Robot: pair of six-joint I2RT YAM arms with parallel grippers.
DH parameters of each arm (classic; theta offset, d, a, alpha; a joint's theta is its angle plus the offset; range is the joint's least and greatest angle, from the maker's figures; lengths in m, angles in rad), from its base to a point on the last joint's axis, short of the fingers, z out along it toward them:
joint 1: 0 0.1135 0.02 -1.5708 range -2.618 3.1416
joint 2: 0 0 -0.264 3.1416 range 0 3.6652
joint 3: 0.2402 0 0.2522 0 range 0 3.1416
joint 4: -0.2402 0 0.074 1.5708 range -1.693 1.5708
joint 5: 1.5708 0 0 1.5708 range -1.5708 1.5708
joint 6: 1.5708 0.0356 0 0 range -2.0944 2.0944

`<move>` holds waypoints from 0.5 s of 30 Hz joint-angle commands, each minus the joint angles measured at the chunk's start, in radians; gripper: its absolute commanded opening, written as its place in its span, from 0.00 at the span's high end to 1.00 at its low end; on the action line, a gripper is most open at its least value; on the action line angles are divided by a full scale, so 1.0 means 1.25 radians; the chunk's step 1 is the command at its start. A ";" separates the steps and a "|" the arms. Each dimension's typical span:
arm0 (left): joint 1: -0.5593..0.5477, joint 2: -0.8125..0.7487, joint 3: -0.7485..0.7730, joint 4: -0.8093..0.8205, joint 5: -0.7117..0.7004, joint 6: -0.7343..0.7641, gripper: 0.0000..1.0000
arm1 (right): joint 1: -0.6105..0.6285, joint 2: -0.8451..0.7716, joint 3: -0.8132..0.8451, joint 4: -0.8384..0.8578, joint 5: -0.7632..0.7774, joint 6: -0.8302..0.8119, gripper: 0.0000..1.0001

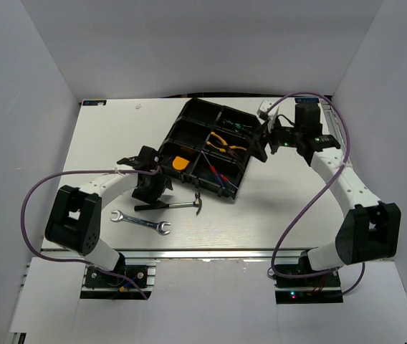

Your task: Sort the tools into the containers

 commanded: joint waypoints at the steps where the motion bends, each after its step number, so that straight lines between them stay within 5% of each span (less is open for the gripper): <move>1: 0.000 -0.048 0.059 -0.055 -0.005 0.006 0.31 | -0.019 -0.043 -0.032 0.028 -0.035 0.005 0.11; 15: 0.000 -0.070 0.015 -0.139 -0.056 -0.015 0.38 | -0.055 -0.089 -0.078 0.046 -0.054 0.021 0.11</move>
